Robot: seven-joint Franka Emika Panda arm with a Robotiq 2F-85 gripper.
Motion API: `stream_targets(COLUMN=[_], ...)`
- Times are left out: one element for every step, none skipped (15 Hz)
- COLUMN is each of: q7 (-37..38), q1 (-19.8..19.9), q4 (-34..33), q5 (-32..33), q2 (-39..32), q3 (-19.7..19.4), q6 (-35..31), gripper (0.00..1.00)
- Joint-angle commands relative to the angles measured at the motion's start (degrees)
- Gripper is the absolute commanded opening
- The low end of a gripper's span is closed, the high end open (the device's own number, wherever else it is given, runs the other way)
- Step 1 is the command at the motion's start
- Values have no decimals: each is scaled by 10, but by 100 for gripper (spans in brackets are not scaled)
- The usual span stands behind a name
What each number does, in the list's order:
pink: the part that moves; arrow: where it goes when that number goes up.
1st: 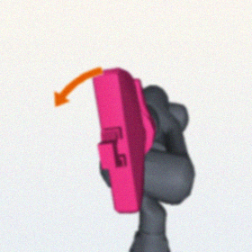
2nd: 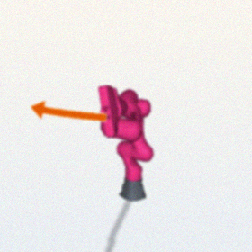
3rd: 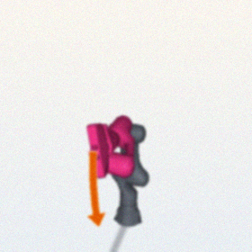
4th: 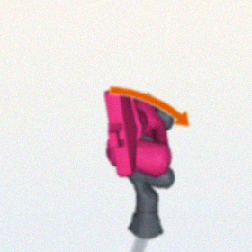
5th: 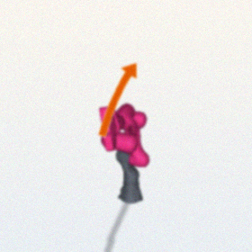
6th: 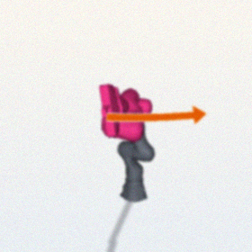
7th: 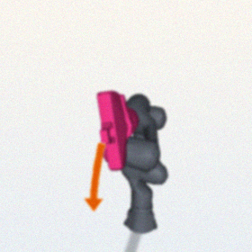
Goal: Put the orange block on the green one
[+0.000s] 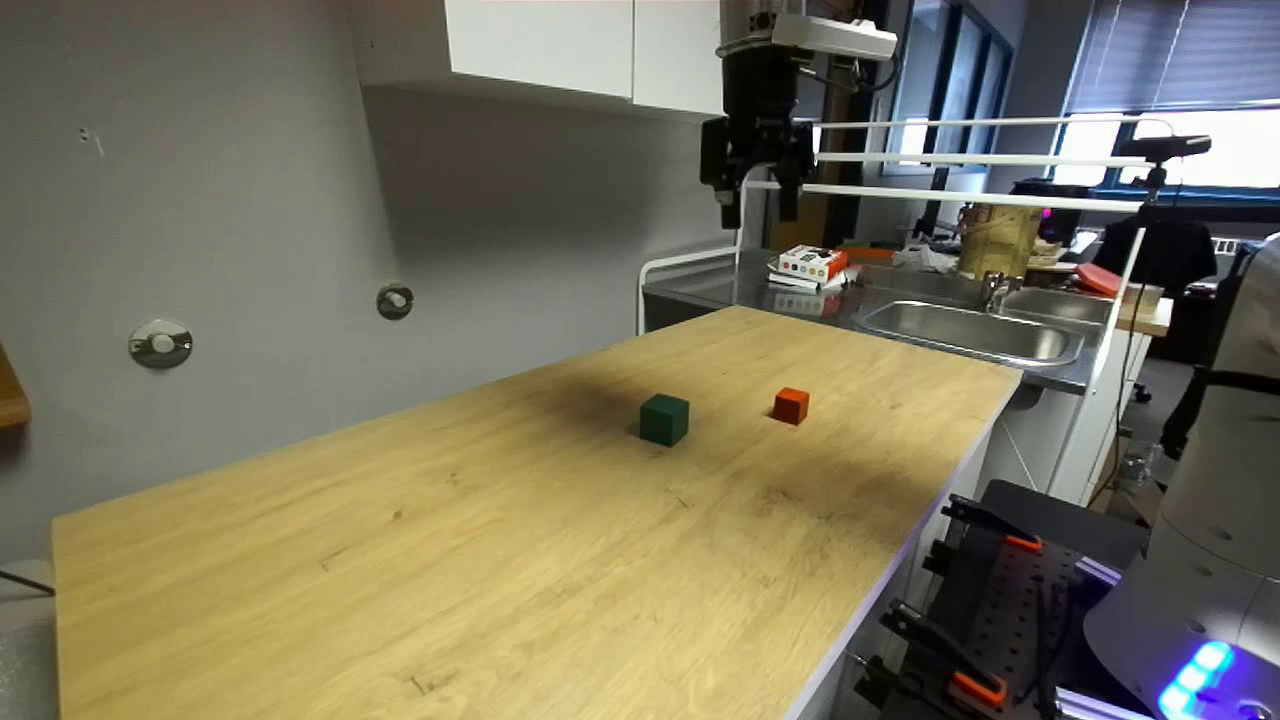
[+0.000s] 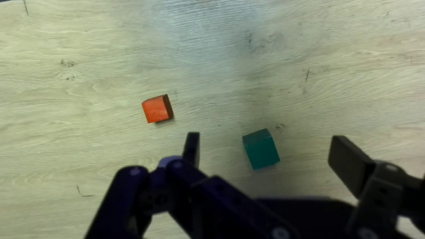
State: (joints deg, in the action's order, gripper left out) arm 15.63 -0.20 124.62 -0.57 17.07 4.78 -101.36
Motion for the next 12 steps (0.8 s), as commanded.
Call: stream_targets(q7=[3, 1, 3, 4, 2, 2, 1, -1, -2, -5, -8, -12], q1=[2, 4, 7, 12, 18, 24, 30, 37, 42, 47, 52, 56], q4=[9, 13, 20, 30, 38, 47, 56, 68, 77, 89, 100, 111], q5=[17, 21, 29, 36, 35, 32, 27, 22, 16, 7, -1, -13], q2=[2, 2, 1, -2, -6, -10, -15, -20, -25, -32, -37, -44], q3=[-1, -4, -6, -11, -17, -25, -33, -42, -50, -61, -69, -79], q6=[-22, -34, -56, -85, -107, -128, -147, -165, -178, -194, -206, -220], gripper=[100, 100, 100, 100, 100, 100, 100, 100, 100, 100, 100, 100])
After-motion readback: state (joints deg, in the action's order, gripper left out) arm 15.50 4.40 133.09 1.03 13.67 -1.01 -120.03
